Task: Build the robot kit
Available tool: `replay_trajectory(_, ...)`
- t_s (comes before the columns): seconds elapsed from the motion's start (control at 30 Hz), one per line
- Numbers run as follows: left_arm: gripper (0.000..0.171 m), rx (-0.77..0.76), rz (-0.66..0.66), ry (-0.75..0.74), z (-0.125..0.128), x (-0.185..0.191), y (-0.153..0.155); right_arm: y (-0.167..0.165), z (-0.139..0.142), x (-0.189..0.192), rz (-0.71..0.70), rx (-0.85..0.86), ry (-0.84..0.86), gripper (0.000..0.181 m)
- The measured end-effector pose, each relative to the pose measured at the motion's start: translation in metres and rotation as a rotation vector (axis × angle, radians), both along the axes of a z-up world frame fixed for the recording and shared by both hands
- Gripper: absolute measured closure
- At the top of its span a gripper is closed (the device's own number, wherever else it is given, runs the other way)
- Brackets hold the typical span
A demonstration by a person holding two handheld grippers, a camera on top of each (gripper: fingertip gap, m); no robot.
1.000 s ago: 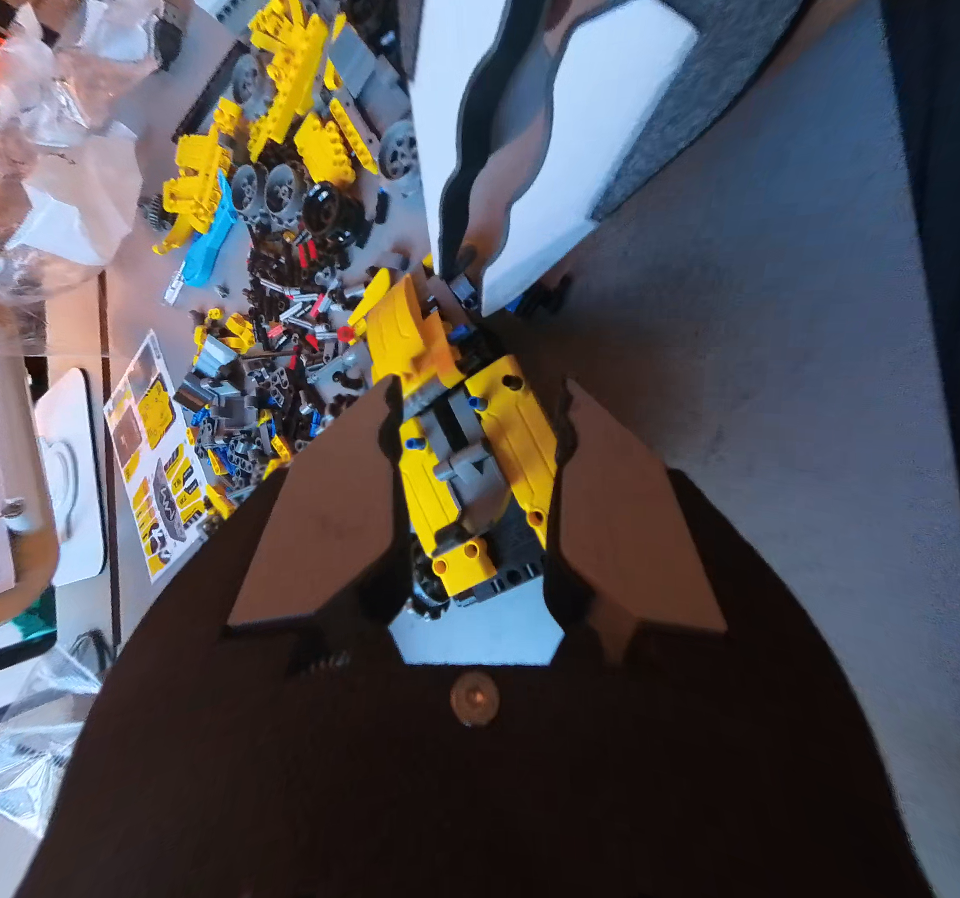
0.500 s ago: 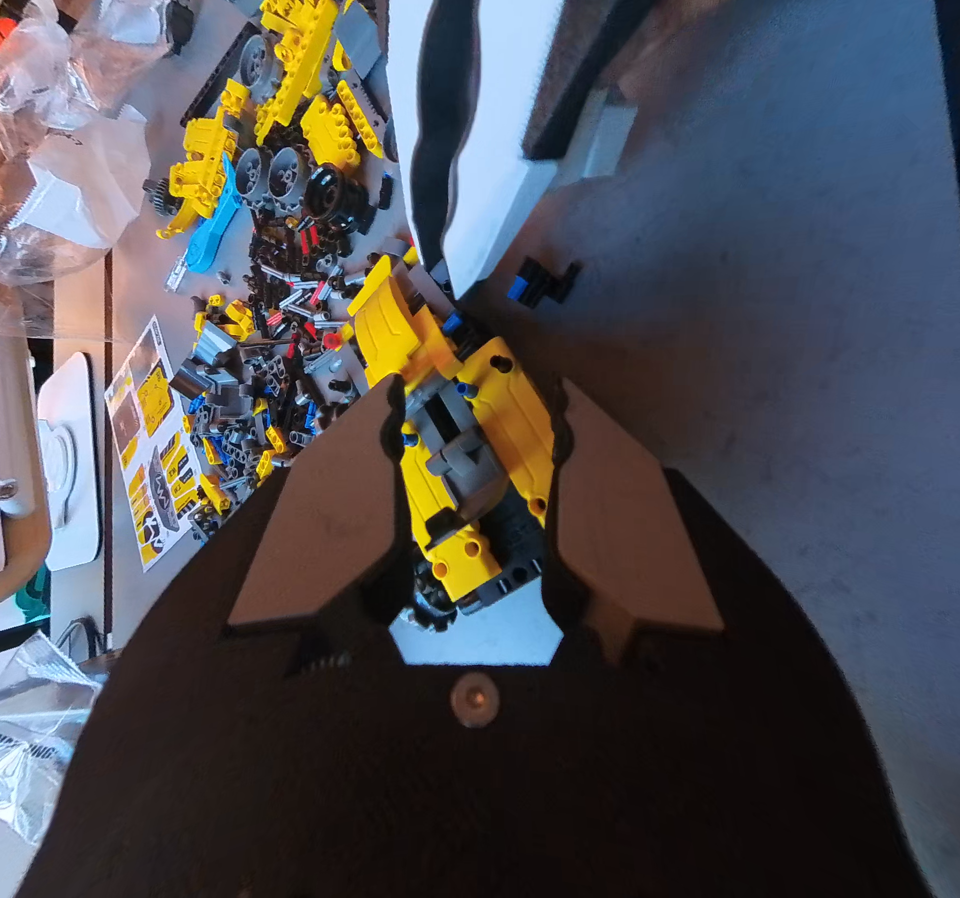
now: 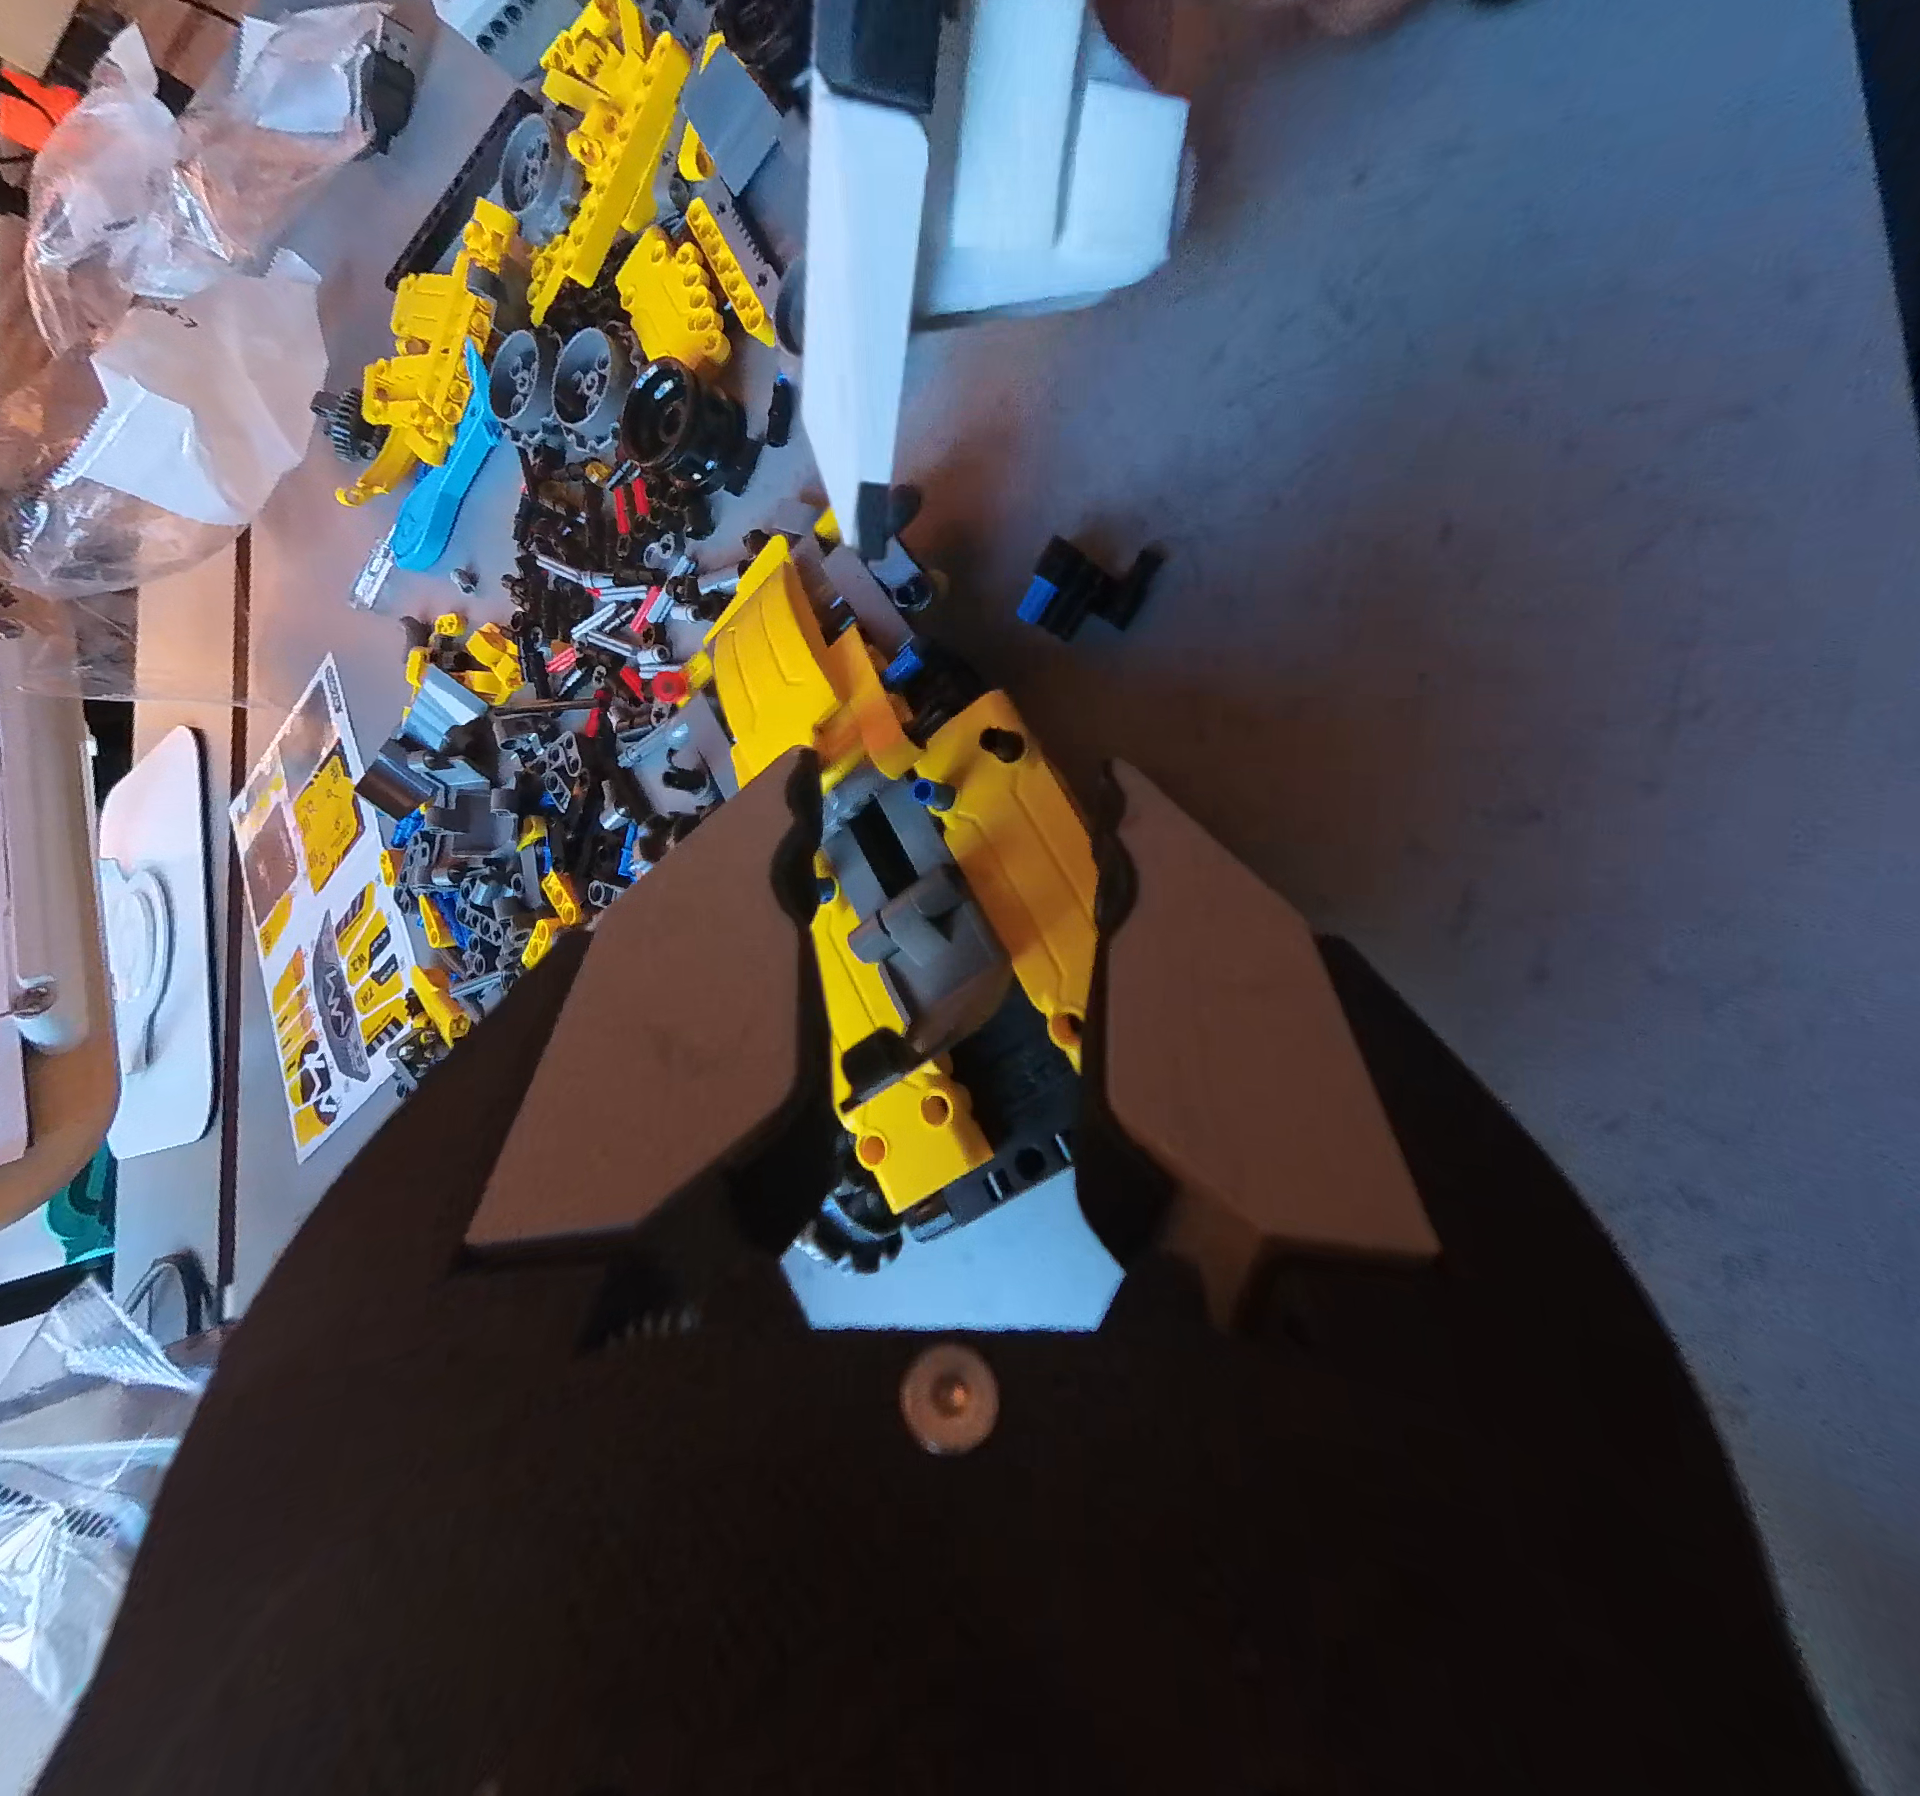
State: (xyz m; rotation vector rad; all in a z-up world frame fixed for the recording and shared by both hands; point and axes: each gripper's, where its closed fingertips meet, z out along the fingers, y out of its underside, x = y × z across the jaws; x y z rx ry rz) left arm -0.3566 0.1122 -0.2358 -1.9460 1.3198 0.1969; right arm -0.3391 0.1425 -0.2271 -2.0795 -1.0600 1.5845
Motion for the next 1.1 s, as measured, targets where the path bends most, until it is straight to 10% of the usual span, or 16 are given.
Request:
replay_trajectory(0.23, 0.122, 0.002, 0.003, -0.014, 0.001, 0.001, 0.001, 0.005, -0.007, 0.007, -0.054, 0.515, -0.188, 0.148)
replay_trajectory(0.57, 0.122, -0.004, 0.002, -0.033, 0.001, 0.002, 0.000, 0.006, -0.016, -0.002, -0.033, 0.950, -0.365, 0.165)
replay_trajectory(1.1, 0.120, -0.016, 0.002, -0.066, 0.000, 0.000, 0.000, 0.002, -0.017, -0.006, 0.023, 0.363, -0.198, 0.166)
